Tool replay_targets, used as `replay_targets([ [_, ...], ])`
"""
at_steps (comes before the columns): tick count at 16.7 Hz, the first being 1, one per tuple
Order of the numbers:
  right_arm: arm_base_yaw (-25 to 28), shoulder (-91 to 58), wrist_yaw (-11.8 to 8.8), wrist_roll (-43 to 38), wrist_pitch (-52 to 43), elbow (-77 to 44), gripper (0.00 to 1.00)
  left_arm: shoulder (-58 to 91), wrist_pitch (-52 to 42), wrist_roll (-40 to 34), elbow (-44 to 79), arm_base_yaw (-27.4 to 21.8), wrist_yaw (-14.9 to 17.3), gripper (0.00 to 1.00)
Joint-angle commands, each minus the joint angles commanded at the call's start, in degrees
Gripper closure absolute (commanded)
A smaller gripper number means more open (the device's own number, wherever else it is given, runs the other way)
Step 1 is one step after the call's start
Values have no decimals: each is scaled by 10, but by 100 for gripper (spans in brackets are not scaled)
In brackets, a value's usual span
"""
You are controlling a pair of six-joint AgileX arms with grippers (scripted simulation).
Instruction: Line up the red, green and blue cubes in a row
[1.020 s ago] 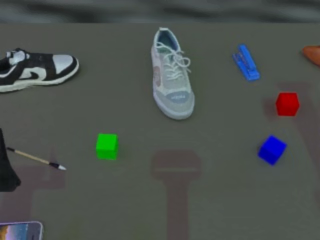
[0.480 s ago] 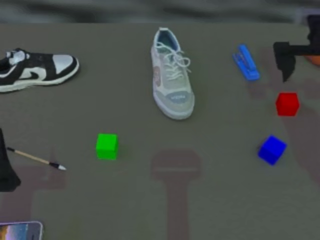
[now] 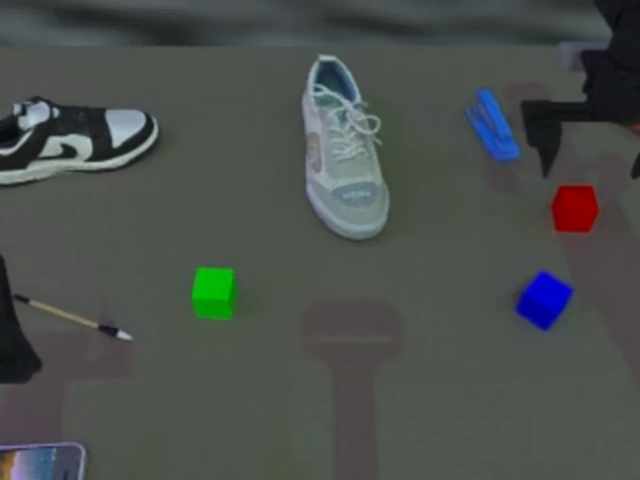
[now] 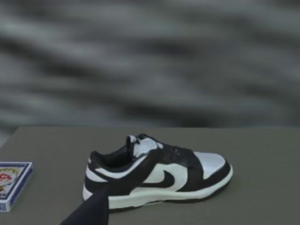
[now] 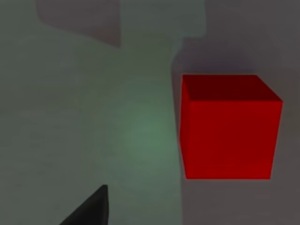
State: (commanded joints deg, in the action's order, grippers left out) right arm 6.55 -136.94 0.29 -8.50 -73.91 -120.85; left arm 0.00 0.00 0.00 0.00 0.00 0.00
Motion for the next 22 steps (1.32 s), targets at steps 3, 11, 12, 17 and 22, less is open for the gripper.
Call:
replay_targets([
  [3,-3,1,0,0,1,1,0,0,0,0,0,0,0,0],
  [11,0,-36,0,0,141,100,0,0,0,0,0,0,0,0],
  [12,0,-42,1,-1,157,112,0,0,0,0,0,0,0,0],
  [17,1,-47,1,-1,170,123,0,0,0,0,0,0,0,0],
  [22,1,-47,1,-1,170,123,38,0,0,0,0,0,0,0],
])
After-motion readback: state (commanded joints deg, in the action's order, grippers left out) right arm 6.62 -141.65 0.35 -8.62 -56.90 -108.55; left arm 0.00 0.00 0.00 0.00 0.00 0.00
